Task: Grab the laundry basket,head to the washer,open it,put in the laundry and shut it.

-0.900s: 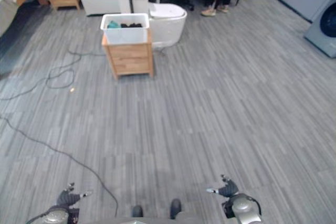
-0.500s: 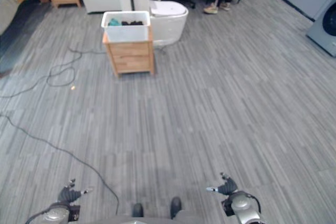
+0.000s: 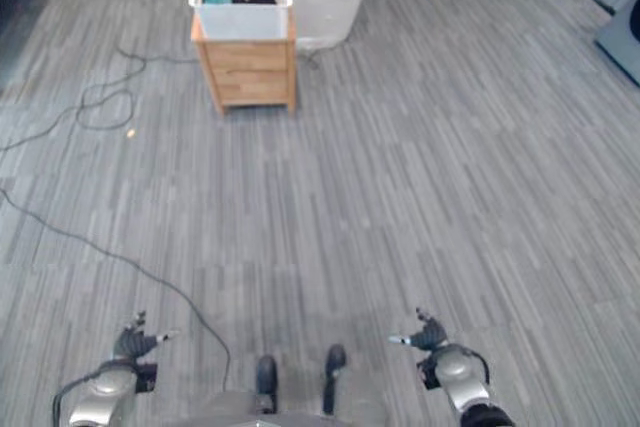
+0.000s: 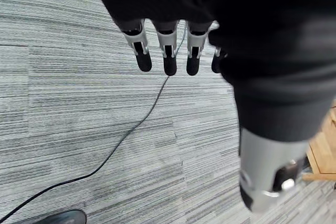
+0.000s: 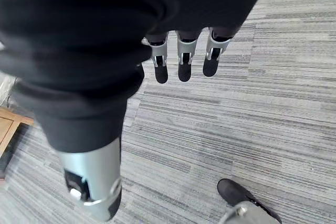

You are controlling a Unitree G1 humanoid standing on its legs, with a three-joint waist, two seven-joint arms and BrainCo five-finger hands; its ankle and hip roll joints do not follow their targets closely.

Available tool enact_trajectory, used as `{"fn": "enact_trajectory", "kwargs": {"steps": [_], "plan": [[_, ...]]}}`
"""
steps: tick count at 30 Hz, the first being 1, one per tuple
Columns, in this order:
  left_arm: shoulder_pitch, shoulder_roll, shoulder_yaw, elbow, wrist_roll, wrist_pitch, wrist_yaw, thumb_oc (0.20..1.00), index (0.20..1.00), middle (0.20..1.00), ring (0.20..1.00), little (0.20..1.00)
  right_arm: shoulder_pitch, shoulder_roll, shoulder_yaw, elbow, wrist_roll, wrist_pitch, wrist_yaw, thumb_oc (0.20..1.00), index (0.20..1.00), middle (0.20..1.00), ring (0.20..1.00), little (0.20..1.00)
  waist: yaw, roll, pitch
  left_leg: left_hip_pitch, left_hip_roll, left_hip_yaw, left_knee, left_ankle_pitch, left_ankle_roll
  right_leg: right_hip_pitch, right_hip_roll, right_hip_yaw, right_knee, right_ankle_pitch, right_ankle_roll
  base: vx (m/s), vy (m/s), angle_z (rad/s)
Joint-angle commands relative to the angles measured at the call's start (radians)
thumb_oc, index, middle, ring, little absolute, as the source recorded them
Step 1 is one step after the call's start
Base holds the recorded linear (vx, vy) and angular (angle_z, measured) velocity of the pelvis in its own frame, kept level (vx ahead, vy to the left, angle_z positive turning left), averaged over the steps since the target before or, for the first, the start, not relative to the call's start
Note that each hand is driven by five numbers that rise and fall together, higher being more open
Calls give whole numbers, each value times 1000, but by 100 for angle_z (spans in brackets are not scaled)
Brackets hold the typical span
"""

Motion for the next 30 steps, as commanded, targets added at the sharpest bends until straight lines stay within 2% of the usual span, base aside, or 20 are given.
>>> {"fn": "enact_trajectory", "kwargs": {"steps": [1, 2, 4, 6, 7, 8, 10, 11, 12, 15, 16, 17, 20, 22, 23, 24, 26, 28, 29, 30], "plan": [[29, 37, 2, -36, -73, -23, 20, 1000, 1000, 1000, 1000, 1000, -15, -26, 18, -11, 16, -18, -30, 1000, 1000, 1000, 1000, 1000, -18, -17, -10, 38, -54, -72, 146, -169, -29, 6, -1, -38, -209, 71, 66, 256, -23, 20], [29, 36, 2, -35, -73, -23, 20, 1000, 1000, 1000, 1000, 1000, -15, -27, 18, -11, 16, -18, -31, 1000, 1000, 1000, 1000, 1000, -19, -15, -8, 40, -52, -74, 146, -171, -29, 10, 1, -41, -211, 71, 66, 376, -46, 33], [23, 25, -4, -29, -75, -21, 18, 1000, 1000, 1000, 1000, 1000, -6, -30, 14, -10, 12, -13, -31, 1000, 1000, 1000, 1000, 1000, -36, -11, -2, 79, -55, -93, 134, -187, -39, -21, 1, -68, -292, 95, 76, 294, -66, 35], [19, 21, -9, -22, -67, -19, 17, 1000, 1000, 1000, 1000, 1000, 11, -34, 11, -7, 3, -10, -30, 1000, 1000, 1000, 1000, 1000, -51, -6, -1, 119, -59, -111, 132, -209, -46, -37, 4, -71, -318, 109, 83, 391, -130, 31], [28, 9, -11, -30, -74, -23, 7, 1000, 1000, 1000, 1000, 1000, 35, -32, 7, -7, 3, -10, -24, 1000, 1000, 1000, 1000, 1000, -56, -10, -13, 139, -69, -137, 160, -233, -56, -13, 3, -54, -324, 115, 74, 334, -135, 63], [29, 9, -11, -30, -74, -22, 7, 1000, 1000, 1000, 1000, 1000, 36, -32, 7, -7, 3, -10, -24, 1000, 1000, 1000, 1000, 1000, -57, -9, -12, 139, -68, -138, 161, -234, -56, -12, 3, -55, -324, 114, 74, 333, -161, 75], [35, -4, -15, -23, -83, -17, 4, 1000, 1000, 1000, 1000, 1000, 51, -31, -4, 3, 2, -10, -25, 1000, 1000, 1000, 1000, 1000, -64, 0, -33, 140, -49, -140, 211, -213, -91, 10, 11, -65, -311, 112, 56, 319, -201, 74], [41, -12, -27, -30, -82, -13, -7, 1000, 1000, 1000, 1000, 1000, 56, -33, -13, -2, 14, -12, -27, 1000, 1000, 1000, 1000, 1000, -70, 10, -44, 114, -25, -122, 311, -159, -134, 50, 20, -85, -310, 95, 37, 324, -212, 81], [42, -12, -27, -31, -82, -13, -7, 1000, 1000, 1000, 1000, 1000, 57, -33, -13, -2, 14, -12, -27, 1000, 1000, 1000, 1000, 1000, -71, 10, -45, 111, -24, -123, 314, -161, -134, 49, 20, -86, -310, 95, 37, 272, -175, 72], [24, -17, -47, -32, -76, -16, -9, 1000, 1000, 1000, 1000, 1000, 50, -42, -14, -2, 32, -19, -37, 1000, 1000, 1000, 1000, 1000, -76, 9, -46, 38, 11, -85, 457, -80, -165, 104, 35, -83, -314, 51, 5, 193, -113, 21], [13, -19, -53, -26, -79, -17, -8, 1000, 1000, 1000, 1000, 1000, 47, -46, -12, -6, 38, -19, -39, 1000, 1000, 1000, 1000, 1000, -76, 7, -44, 13, 21, -61, 462, -80, -154, 120, 37, -85, -317, 32, -3, 298, -119, -25], [-12, -13, -69, -20, -70, -18, -6, 1000, 1000, 1000, 1000, 1000, 38, -53, -13, -4, 55, -18, -44, 1000, 1000, 1000, 1000, 1000, -67, -5, -37, -62, 34, -11, 444, -133, -124, 160, 30, -89, -328, -2, -4, 216, -74, -15], [-13, -4, -75, -33, -62, -16, -5, 1000, 1000, 1000, 1000, 1000, 31, -57, -14, -11, 61, -18, -52, 1000, 1000, 1000, 1000, 1000, -56, -17, -34, -145, 40, 20, 393, -146, -110, 180, 19, -91, -331, -21, -3, 162, -40, 22], [-7, 9, -74, -56, -55, -14, -2, 1000, 1000, 1000, 1000, 1000, 29, -63, -15, -27, 66, -18, -59, 1000, 1000, 1000, 1000, 1000, -42, -18, -26, -223, 60, 34, 331, -72, -118, 214, 32, -84, -336, -36, -8, 248, -32, 17], [0, 15, -67, -66, -55, -12, 0, 1000, 1000, 1000, 1000, 1000, 24, -63, -13, -34, 69, -21, -62, 1000, 1000, 1000, 1000, 1000, -26, -12, -21, -251, 75, 34, 260, 5, -130, 242, 48, -82, -343, -49, -9, 305, -10, 7], [2, 17, -64, -69, -57, -11, 3, 1000, 1000, 1000, 1000, 1000, 21, -63, -12, -38, 72, -23, -66, 1000, 1000, 1000, 1000, 1000, -14, -9, -14, -273, 86, 35, 215, 52, -141, 265, 60, -73, -346, -58, -12, 352, -1, -13], [9, 19, -50, -64, -61, -8, 12, 1000, 1000, 1000, 1000, 1000, 12, -61, -9, -36, 64, -25, -72, 1000, 1000, 1000, 1000, 1000, 21, -9, -13, -332, 111, 38, 83, 118, -156, 333, 85, -52, -353, -98, -13, 545, 77, -13], [23, 23, -36, -50, -48, 0, 6, 1000, 1000, 1000, 1000, 1000, 7, -56, -9, -32, 48, -23, -63, 1000, 1000, 1000, 1000, 1000, 36, -10, -34, -318, 130, 57, 41, 142, -156, 391, 95, -27, -362, -131, -3, 733, 196, -44], [31, 26, -31, -49, -42, 1, 4, 1000, 1000, 1000, 1000, 1000, 14, -51, -11, -32, 40, -24, -60, 1000, 1000, 1000, 1000, 1000, 40, -10, -45, -297, 134, 68, 35, 171, -155, 410, 95, -20, -359, -140, -2, 853, 265, -79], [31, 35, -28, -33, -28, 3, 1, 1000, 1000, 1000, 1000, 1000, 12, -37, -14, -29, 37, -23, -59, 1000, 1000, 1000, 1000, 1000, 43, -35, -59, -301, 121, 79, 99, 147, -143, 432, 65, -9, -342, -145, 17, 650, 225, -70]]}}
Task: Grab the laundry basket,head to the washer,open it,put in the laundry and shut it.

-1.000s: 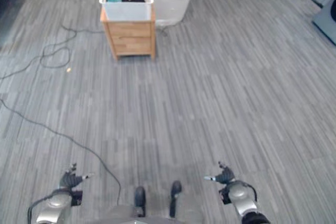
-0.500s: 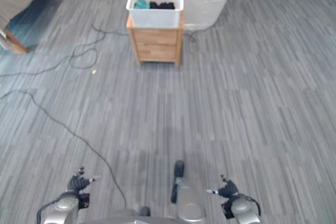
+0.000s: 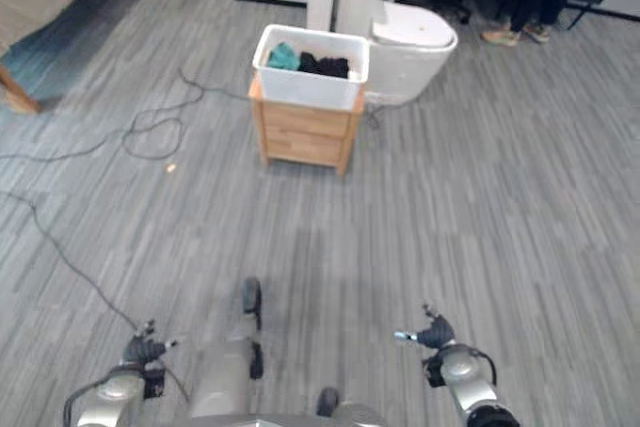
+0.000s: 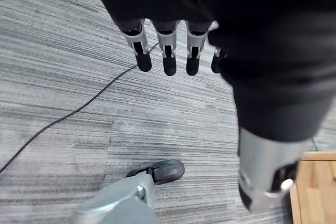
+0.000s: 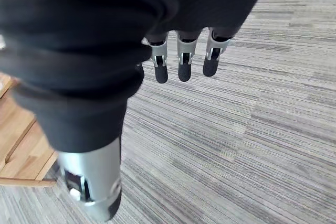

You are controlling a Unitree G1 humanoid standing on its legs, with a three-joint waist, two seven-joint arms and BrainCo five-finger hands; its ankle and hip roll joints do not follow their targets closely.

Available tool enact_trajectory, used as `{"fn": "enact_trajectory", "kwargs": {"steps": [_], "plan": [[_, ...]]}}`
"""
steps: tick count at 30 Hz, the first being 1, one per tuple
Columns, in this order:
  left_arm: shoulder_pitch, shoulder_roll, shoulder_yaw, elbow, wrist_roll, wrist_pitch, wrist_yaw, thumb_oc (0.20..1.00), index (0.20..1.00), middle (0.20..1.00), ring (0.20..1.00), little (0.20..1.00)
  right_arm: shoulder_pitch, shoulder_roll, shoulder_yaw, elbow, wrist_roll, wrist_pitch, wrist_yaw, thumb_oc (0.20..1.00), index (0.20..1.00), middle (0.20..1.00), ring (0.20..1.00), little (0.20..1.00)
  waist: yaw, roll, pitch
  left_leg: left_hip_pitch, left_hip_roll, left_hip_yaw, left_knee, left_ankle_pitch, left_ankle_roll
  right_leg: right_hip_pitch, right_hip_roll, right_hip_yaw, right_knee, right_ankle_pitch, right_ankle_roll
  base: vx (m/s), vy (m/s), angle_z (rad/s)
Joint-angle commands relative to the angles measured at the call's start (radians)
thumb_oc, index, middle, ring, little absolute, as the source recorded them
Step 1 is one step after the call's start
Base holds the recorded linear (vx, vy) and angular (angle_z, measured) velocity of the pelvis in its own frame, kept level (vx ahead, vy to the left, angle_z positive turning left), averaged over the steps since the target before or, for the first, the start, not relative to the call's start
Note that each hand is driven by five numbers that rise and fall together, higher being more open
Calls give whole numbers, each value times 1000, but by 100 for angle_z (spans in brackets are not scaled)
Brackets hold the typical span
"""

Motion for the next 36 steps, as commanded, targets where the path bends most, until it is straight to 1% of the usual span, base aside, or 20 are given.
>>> {"fn": "enact_trajectory", "kwargs": {"steps": [1, 3, 4, 6, 7, 8, 10, 12, 14, 15, 16, 18, 20, 22, 23, 25, 26, 29, 32, 36], "plan": [[-26, 67, -3, -43, 16, -32, 8, 1000, 1000, 1000, 1000, 1000, -32, 5, -6, -22, -10, -23, -13, 1000, 1000, 1000, 1000, 1000, -2, -43, -28, 92, -39, 33, -32, 66, 17, -99, -29, 40, 185, -60, 117, 594, 229, -45], [-35, 86, -6, -42, 25, -30, 7, 1000, 1000, 1000, 1000, 1000, -43, 18, 2, -19, -18, -24, -9, 1000, 1000, 1000, 1000, 1000, 5, -65, -29, 87, -49, 53, 33, 17, 42, -134, -58, 51, 271, -14, 145, 414, 203, -39], [-37, 105, -6, -59, 23, -28, 10, 1000, 1000, 1000, 1000, 1000, -59, 21, 12, -29, -22, -22, -8, 1000, 1000, 1000, 1000, 1000, 1, -72, -18, 107, -65, 58, 49, -26, 71, -197, -84, 68, 420, 58, 161, 394, 223, -24], [-46, 115, -7, -64, 23, -30, 20, 1000, 1000, 1000, 1000, 1000, -66, 34, 27, -51, -20, -26, -4, 1000, 1000, 1000, 1000, 1000, -14, -63, -5, 182, -75, 76, 38, -76, 100, -301, -111, 40, 545, 120, 158, 445, 237, -10], [-45, 114, -6, -64, 20, -29, 22, 1000, 1000, 1000, 1000, 1000, -69, 35, 32, -48, -25, -23, -2, 1000, 1000, 1000, 1000, 1000, -19, -57, -4, 206, -79, 75, 30, -87, 104, -326, -113, 24, 528, 119, 149, 558, 206, -34], [-35, 110, 3, -64, 12, -31, 24, 1000, 1000, 1000, 1000, 1000, -72, 33, 39, -48, -31, -21, 1, 1000, 1000, 1000, 1000, 1000, -28, -42, 3, 257, -88, 74, 13, -113, 105, -370, -131, -29, 479, 104, 140, 480, 124, -39], [-37, 97, -1, -44, 2, -26, 14, 1000, 1000, 1000, 1000, 1000, -74, 30, 41, -47, -33, -18, 5, 1000, 1000, 1000, 1000, 1000, -49, -27, 16, 325, -99, 56, -13, -153, 96, -434, -135, -75, 384, 89, 149, 548, 54, -8], [-43, 85, -4, -31, 5, -25, 10, 1000, 1000, 1000, 1000, 1000, -69, 27, 38, -49, -33, -14, 8, 1000, 1000, 1000, 1000, 1000, -65, -27, 28, 350, -109, 56, -13, -159, 93, -464, -144, -101, 274, 137, 151, 442, -75, 30], [-47, 65, 2, -14, 15, -30, 2, 1000, 1000, 1000, 1000, 1000, -57, 26, 38, -44, -45, -9, 19, 1000, 1000, 1000, 1000, 1000, -84, -26, 32, 413, -118, 39, 3, -211, 73, -500, -182, -134, 148, 198, 180, 588, -202, 58], [-45, 64, 2, -12, 17, -31, 2, 1000, 1000, 1000, 1000, 1000, -56, 24, 38, -43, -47, -8, 22, 1000, 1000, 1000, 1000, 1000, -85, -15, 31, 436, -110, 26, 9, -236, 65, -498, -183, -133, 140, 199, 193, 290, -169, 55], [-45, 63, 2, -13, 17, -32, 2, 1000, 1000, 1000, 1000, 1000, -56, 23, 38, -43, -47, -8, 22, 1000, 1000, 1000, 1000, 1000, -88, -23, 33, 428, -117, 32, 11, -224, 68, -502, -192, -139, 137, 211, 186, 253, -138, 55], [-36, 63, 4, -9, 24, -37, 1, 1000, 1000, 1000, 1000, 1000, -41, 19, 34, -52, -43, -11, 32, 1000, 1000, 1000, 1000, 1000, -96, -32, 10, 481, -125, 15, 28, -272, 46, -484, -208, -131, 122, 237, 192, 378, -247, 44], [-33, 60, 2, -4, 27, -39, 2, 1000, 1000, 1000, 1000, 1000, -38, 14, 34, -53, -41, -13, 31, 1000, 1000, 1000, 1000, 1000, -97, -27, 4, 479, -109, 9, 69, -264, 28, -465, -204, -138, 127, 239, 186, 304, -225, 19], [-33, 54, -6, -1, 24, -36, 0, 1000, 1000, 1000, 1000, 1000, -28, 2, 30, -52, -41, -16, 23, 1000, 1000, 1000, 1000, 1000, -102, -17, -11, 459, -41, 17, 178, -200, -19, -441, -178, -149, 142, 229, 162, 344, -385, 47], [-30, 42, -20, -8, 17, -36, -4, 1000, 1000, 1000, 1000, 1000, -23, -20, 36, -61, -34, -19, 16, 1000, 1000, 1000, 1000, 1000, -102, -13, -17, 412, -16, -5, 301, -158, -26, -404, -138, -149, 136, 198, 128, 293, -373, 1], [-60, 25, -49, 23, 22, -29, -7, 1000, 1000, 1000, 1000, 1000, -27, -36, 30, -31, -25, -12, 8, 1000, 1000, 1000, 1000, 1000, -111, -19, -29, 387, 5, 14, 272, -137, -19, -359, -114, -157, 115, 164, 110, 219, -223, -88], [-61, 25, -49, 24, 22, -30, -7, 1000, 1000, 1000, 1000, 1000, -27, -37, 29, -31, -25, -12, 8, 1000, 1000, 1000, 1000, 1000, -111, -19, -28, 389, 5, 14, 272, -138, -19, -357, -114, -157, 115, 164, 110, 139, -89, -62], [-69, 25, -65, 18, 30, -29, -8, 1000, 1000, 1000, 1000, 1000, -27, -47, 13, -31, -11, -13, -3, 1000, 1000, 1000, 1000, 1000, -109, -38, -44, 336, -45, 5, 181, -178, -1, -323, -103, -133, 82, 151, 115, 104, -25, -22], [-62, 19, -67, 12, 18, -27, -8, 1000, 1000, 1000, 1000, 1000, -34, -49, 12, -20, -15, -15, -7, 1000, 1000, 1000, 1000, 1000, -97, -27, -40, 344, -84, -41, 56, -159, -5, -309, -77, -102, 93, 141, 116, 80, 45, -59], [-53, 17, -68, 22, 36, -25, -9, 1000, 1000, 1000, 1000, 1000, -27, -35, 9, -21, -27, -12, -3, 1000, 1000, 1000, 1000, 1000, -97, -22, -44, 395, -108, -63, 7, -164, 17, -305, -69, -63, 116, 141, 117, 57, 72, -54]]}}
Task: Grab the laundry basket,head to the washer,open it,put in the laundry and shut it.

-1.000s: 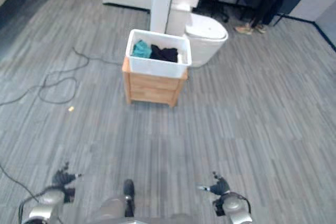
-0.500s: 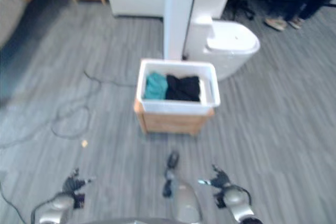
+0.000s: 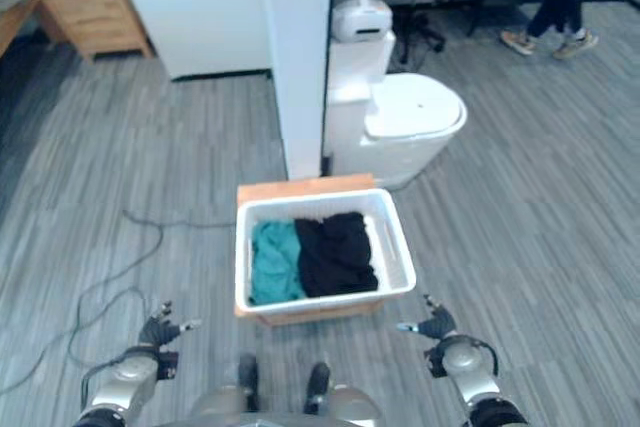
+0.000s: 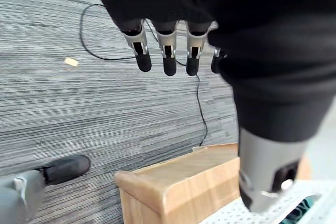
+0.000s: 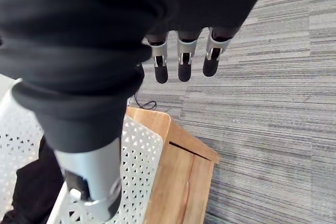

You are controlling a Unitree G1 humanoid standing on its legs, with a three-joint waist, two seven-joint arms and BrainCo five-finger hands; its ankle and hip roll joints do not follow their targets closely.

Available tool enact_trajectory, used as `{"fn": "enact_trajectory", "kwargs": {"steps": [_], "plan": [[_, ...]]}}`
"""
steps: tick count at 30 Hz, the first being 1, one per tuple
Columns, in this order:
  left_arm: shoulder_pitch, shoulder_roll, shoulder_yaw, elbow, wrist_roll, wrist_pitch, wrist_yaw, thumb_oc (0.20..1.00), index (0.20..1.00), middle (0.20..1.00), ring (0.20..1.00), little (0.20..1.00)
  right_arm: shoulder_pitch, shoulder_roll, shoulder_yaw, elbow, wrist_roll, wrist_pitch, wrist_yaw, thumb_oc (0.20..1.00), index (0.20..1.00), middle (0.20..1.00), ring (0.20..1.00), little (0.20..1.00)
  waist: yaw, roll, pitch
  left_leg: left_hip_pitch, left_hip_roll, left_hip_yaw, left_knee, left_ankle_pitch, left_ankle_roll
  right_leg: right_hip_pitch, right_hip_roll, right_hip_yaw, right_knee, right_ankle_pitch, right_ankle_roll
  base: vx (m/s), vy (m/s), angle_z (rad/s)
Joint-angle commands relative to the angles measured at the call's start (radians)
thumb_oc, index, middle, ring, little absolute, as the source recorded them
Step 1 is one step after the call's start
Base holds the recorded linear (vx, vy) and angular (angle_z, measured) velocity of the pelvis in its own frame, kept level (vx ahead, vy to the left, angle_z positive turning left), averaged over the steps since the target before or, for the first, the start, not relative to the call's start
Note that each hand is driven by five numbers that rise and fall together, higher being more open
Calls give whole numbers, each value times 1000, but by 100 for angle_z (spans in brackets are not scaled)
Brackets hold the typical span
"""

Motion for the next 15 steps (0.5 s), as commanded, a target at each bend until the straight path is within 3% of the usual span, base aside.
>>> {"fn": "enact_trajectory", "kwargs": {"steps": [1, 8, 10, 13, 14, 15], "plan": [[11, 39, -3, -1, 24, -16, 10, 1000, 1000, 1000, 1000, 1000, -16, -5, 6, 5, -19, -14, -9, 1000, 1000, 1000, 1000, 1000, 16, -59, -3, 149, -57, -14, 1, -233, -5, -140, -140, 81, 11, 51, 196, 18, 67, -10], [20, 68, 18, 3, 30, -13, 23, 1000, 1000, 1000, 1000, 1000, -43, 27, 29, 4, -33, -14, -3, 1000, 1000, 1000, 1000, 1000, 39, -53, 23, 167, -55, 21, -25, -233, 33, -217, -163, 105, 150, 38, 226, -40, 34, -22], [17, 78, 20, -5, 28, -17, 28, 1000, 1000, 1000, 1000, 1000, -44, 31, 24, -4, -27, -19, -2, 1000, 1000, 1000, 1000, 1000, 34, -50, 30, 160, -53, 16, -20, -230, 38, -229, -163, 157, 192, 33, 235, -36, -90, -37], [13, 91, 36, -15, 26, -17, 36, 1000, 1000, 1000, 1000, 1000, -43, 24, 10, -20, -23, -15, -2, 1000, 1000, 1000, 1000, 1000, 39, -34, 32, 144, -24, 8, -13, -229, 29, -246, -210, 216, 200, 35, 230, -1, -276, -5], [6, 94, 39, -13, 15, -21, 44, 1000, 1000, 1000, 1000, 1000, -48, 20, 7, -25, -20, -15, -4, 1000, 1000, 1000, 1000, 1000, 42, -35, 36, 136, 2, -3, 0, -233, 13, -249, -254, 231, 176, 54, 229, 44, -322, 8], [6, 94, 39, -13, 15, -21, 44, 1000, 1000, 1000, 1000, 1000, -48, 20, 7, -25, -20, -15, -4, 1000, 1000, 1000, 1000, 1000, 41, -35, 36, 136, 2, -4, 2, -234, 13, -248, -254, 230, 175, 53, 229, 80, -357, 3]]}}
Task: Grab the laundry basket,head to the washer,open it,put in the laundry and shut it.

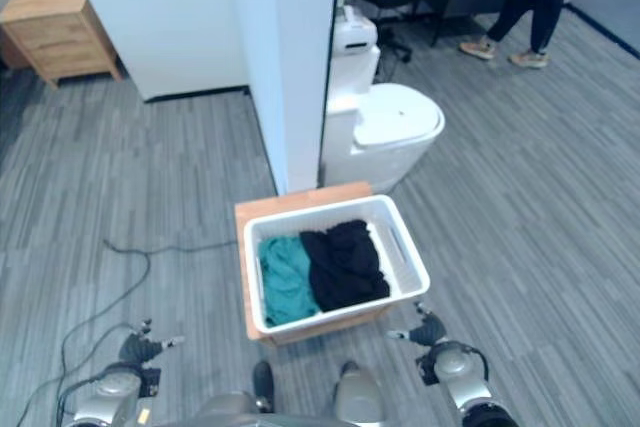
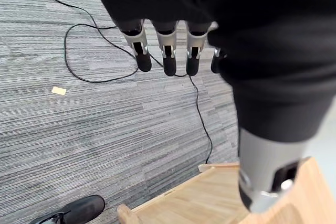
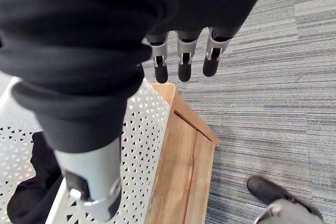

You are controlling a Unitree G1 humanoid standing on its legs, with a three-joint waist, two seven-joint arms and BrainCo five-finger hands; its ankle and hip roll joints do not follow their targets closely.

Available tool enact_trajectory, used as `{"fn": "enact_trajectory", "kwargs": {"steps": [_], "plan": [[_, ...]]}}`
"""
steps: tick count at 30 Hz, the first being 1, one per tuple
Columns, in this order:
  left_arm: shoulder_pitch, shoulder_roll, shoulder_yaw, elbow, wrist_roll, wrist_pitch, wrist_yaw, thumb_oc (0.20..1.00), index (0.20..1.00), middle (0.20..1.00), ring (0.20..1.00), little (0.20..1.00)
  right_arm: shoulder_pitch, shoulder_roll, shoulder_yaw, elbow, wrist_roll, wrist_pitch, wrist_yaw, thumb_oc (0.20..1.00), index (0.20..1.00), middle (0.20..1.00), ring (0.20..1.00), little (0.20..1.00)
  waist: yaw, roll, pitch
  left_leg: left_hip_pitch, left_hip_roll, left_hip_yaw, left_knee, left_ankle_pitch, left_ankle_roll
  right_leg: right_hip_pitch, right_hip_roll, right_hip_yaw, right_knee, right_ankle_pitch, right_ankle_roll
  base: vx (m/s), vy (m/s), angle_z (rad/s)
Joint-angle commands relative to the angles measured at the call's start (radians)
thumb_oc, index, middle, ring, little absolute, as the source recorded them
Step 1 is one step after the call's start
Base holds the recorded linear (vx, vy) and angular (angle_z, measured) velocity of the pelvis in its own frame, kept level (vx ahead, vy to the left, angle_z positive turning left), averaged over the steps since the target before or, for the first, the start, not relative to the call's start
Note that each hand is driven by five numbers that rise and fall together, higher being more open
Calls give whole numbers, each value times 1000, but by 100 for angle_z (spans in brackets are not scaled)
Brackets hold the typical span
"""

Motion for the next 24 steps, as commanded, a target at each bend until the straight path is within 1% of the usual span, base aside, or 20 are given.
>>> {"fn": "enact_trajectory", "kwargs": {"steps": [1, 2, 3, 4, 5, 6, 7, 8, 10, 11, 13, 14, 15, 17, 19, 21, 24], "plan": [[0, 38, -7, -32, 1, -31, 25, 1000, 1000, 1000, 1000, 1000, -30, -16, -21, -33, -16, -15, -6, 1000, 1000, 1000, 1000, 1000, 5, -22, -3, 59, 53, -68, 116, -168, -52, 13, 29, -26, -110, 141, 31, 93, -246, 11], [0, 40, -6, -30, 2, -35, 24, 1000, 1000, 1000, 1000, 1000, -25, -17, -22, -37, -17, -16, -2, 1000, 1000, 1000, 1000, 1000, 5, -30, -9, 63, 58, -74, 116, -172, -63, 29, 36, -16, -134, 129, 40, 157, -389, 17], [6, 43, -1, -34, 0, -40, 24, 1000, 1000, 1000, 1000, 1000, -25, -17, -19, -35, -14, -17, 1, 1000, 1000, 1000, 1000, 1000, 10, -36, -16, 72, 74, -72, 115, -169, -75, 33, 41, -27, -143, 125, 47, 155, -410, 28], [8, 43, 1, -36, -7, -41, 24, 1000, 1000, 1000, 1000, 1000, -27, -24, -20, -35, -14, -18, 1, 1000, 1000, 1000, 1000, 1000, 10, -36, -22, 72, 97, -72, 111, -154, -94, 37, 50, -49, -154, 124, 48, 103, -539, 32], [8, 38, -1, -52, -9, -37, 22, 1000, 1000, 1000, 1000, 1000, -18, -42, -32, -66, -5, -21, -3, 1000, 1000, 1000, 1000, 1000, 2, -35, -26, 50, 149, -63, 106, -110, -125, 47, 73, -80, -184, 117, 43, 39, -398, 29], [8, 38, -2, -52, -9, -37, 22, 1000, 1000, 1000, 1000, 1000, -17, -42, -32, -67, -5, -21, -3, 1000, 1000, 1000, 1000, 1000, 1, -34, -27, 49, 150, -65, 106, -110, -126, 47, 73, -82, -185, 118, 43, 0, -369, 33], [7, 33, -1, -63, -14, -39, 22, 1000, 1000, 1000, 1000, 1000, -12, -53, -36, -83, 0, -24, -6, 1000, 1000, 1000, 1000, 1000, -4, -30, -26, 43, 172, -50, 107, -78, -134, 56, 81, -103, -200, 115, 37, -2, -192, 30], [7, 29, -2, -76, -16, -40, 19, 1000, 1000, 1000, 1000, 1000, -8, -64, -38, -97, 4, -26, -9, 1000, 1000, 1000, 1000, 1000, -9, -27, -25, 39, 189, -30, 111, -57, -133, 65, 91, -119, -213, 112, 29, 7, -257, 33], [1, 22, 1, -73, -12, -39, 18, 1000, 1000, 1000, 1000, 1000, -6, -80, -43, -112, 0, -25, -9, 1000, 1000, 1000, 1000, 1000, -17, -22, -28, 44, 198, 3, 121, -48, -129, 82, 104, -137, -230, 106, 16, 26, -198, 38], [-1, 20, 1, -74, -11, -39, 18, 1000, 1000, 1000, 1000, 1000, -5, -88, -44, -120, -3, -22, -7, 1000, 1000, 1000, 1000, 1000, -17, -20, -29, 40, 190, 5, 134, -49, -125, 91, 112, -142, -238, 101, 8, 27, -156, 27], [-7, 23, -1, -88, 1, -40, 26, 1000, 1000, 1000, 1000, 1000, -10, -99, -38, -141, -12, -21, -8, 1000, 1000, 1000, 1000, 1000, -10, -16, -25, 15, 147, -10, 149, -71, -113, 106, 122, -149, -253, 92, -4, 13, -117, 16], [-9, 22, -2, -92, 4, -38, 25, 1000, 1000, 1000, 1000, 1000, -10, -100, -39, -143, -12, -20, -8, 1000, 1000, 1000, 1000, 1000, -11, -15, -25, 8, 132, -10, 148, -80, -108, 113, 123, -157, -261, 90, -7, -2, -80, 16], [-12, 23, -4, -95, 9, -38, 27, 1000, 1000, 1000, 1000, 1000, -13, -98, -39, -145, -8, -20, -10, 1000, 1000, 1000, 1000, 1000, -10, -14, -25, -2, 120, 7, 137, -85, -102, 122, 126, -170, -273, 89, -8, 1, -40, 8], [-19, 31, 0, -107, 21, -33, 35, 1000, 1000, 1000, 1000, 1000, -23, -91, -42, -146, 12, -19, -15, 1000, 1000, 1000, 1000, 1000, -5, -15, -24, -31, 106, 30, 122, -72, -101, 136, 128, -183, -297, 95, -7, 15, -19, 29], [-22, 42, 9, -114, 27, -32, 45, 1000, 1000, 1000, 1000, 1000, -41, -79, -36, -141, 27, -24, -24, 1000, 1000, 1000, 1000, 1000, 1, -13, -22, -36, 102, 30, 98, -64, -105, 139, 135, -189, -301, 96, -6, 40, 10, 42], [-23, 54, 15, -137, 35, -32, 52, 1000, 1000, 1000, 1000, 1000, -56, -67, -34, -155, 40, -23, -29, 1000, 1000, 1000, 1000, 1000, 9, -13, -25, -26, 94, 15, 76, -66, -102, 148, 146, -190, -317, 101, -4, 83, 31, 0], [-45, 67, 7, -154, 44, -33, 71, 1000, 1000, 1000, 1000, 1000, -91, -40, -24, -156, 73, -23, -44, 1000, 1000, 1000, 1000, 1000, 14, -16, -24, -11, 84, 7, 45, -64, -100, 156, 146, -188, -336, 110, 0, 77, 53, -5]]}}
